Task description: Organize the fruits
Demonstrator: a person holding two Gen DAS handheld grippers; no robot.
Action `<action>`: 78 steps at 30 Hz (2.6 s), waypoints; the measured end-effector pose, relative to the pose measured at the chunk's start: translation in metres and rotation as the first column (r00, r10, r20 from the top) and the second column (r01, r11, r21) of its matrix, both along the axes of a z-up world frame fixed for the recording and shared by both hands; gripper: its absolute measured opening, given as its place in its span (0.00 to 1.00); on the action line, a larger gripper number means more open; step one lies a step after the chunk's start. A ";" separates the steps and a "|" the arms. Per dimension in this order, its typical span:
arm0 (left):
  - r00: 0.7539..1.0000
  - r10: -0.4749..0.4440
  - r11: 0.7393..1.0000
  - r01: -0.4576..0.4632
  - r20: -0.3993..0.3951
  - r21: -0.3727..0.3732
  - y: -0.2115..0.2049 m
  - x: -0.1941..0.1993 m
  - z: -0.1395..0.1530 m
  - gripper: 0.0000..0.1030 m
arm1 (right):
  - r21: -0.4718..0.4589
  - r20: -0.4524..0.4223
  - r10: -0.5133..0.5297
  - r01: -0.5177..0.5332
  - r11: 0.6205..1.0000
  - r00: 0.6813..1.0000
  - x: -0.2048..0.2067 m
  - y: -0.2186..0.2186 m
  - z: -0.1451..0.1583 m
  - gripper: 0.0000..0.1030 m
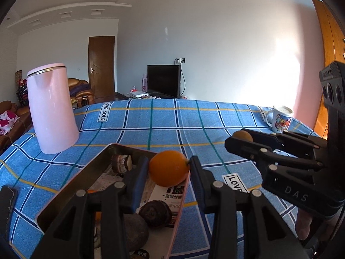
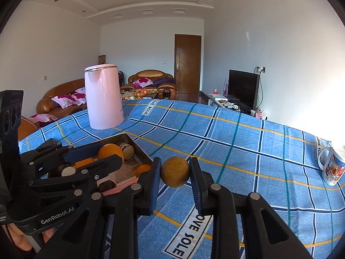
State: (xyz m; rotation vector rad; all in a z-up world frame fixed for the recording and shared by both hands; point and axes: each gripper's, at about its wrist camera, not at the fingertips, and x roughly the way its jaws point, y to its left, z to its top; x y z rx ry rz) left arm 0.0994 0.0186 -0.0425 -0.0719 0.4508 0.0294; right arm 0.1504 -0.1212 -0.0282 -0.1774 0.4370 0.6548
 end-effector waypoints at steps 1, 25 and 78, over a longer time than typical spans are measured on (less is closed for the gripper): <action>1.000 -0.002 1.000 0.002 0.000 -0.003 0.001 -0.001 0.001 0.40 | -0.002 -0.002 0.007 -0.007 1.000 1.000 0.000 0.004 0.000 0.27; 0.989 0.101 0.995 -0.102 -0.104 -0.003 0.073 0.002 -0.007 0.40 | -0.027 -0.114 0.138 -0.142 0.989 0.984 0.016 0.088 -0.021 0.27; 0.994 0.106 0.993 -0.105 -0.022 0.047 0.053 -0.047 0.019 0.85 | 0.056 -0.128 0.066 -0.059 0.997 0.990 -0.033 0.028 -0.003 0.71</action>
